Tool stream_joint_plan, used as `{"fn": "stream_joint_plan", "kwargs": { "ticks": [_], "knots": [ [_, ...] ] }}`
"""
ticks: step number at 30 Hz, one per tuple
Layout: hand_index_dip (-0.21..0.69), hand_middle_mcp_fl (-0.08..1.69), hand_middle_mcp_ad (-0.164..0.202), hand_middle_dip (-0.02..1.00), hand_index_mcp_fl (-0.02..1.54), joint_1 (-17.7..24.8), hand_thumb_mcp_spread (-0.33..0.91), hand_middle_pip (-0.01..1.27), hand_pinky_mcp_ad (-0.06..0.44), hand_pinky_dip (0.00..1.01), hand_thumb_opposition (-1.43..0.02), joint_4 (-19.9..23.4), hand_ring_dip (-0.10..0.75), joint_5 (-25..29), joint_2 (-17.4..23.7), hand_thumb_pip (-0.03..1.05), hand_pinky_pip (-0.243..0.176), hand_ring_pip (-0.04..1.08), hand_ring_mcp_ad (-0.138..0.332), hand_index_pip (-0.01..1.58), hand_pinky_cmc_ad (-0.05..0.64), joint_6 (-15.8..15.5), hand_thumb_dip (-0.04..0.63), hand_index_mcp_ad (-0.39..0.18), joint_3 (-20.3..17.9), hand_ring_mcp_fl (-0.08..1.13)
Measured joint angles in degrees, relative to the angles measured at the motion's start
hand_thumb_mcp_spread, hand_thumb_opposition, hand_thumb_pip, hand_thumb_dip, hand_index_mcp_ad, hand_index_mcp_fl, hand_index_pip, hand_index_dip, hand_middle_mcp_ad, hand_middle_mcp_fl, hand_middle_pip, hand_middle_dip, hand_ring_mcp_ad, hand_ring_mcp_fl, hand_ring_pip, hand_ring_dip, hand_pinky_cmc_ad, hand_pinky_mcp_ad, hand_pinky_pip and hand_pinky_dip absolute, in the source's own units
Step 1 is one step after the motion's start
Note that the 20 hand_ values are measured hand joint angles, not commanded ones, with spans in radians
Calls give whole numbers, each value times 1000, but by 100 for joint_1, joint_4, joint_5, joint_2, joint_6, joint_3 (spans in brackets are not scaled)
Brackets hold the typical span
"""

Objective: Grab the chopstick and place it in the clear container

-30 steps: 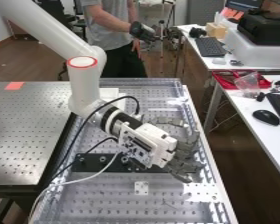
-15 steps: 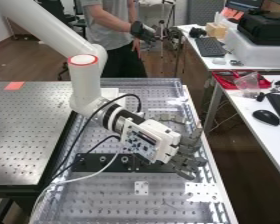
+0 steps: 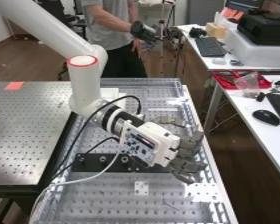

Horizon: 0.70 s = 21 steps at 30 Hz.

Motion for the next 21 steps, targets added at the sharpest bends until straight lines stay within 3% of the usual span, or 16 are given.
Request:
{"fn": "stream_joint_plan", "kwargs": {
  "ticks": [17, 21],
  "knots": [
    [-19, 480, 63, 623, 157, 6, 497, 756, 215, 176, -744, -62, 476, 46, -67, 686, -84, 80, 117, 1386, 271, -129, 269, -110, 120, 375],
    [-19, 494, 63, 623, 192, 0, 504, 756, 215, 180, -757, -58, 480, 77, -72, 677, -66, 73, 113, 1400, 267, -131, 269, -110, 129, 379]
  ]
}}
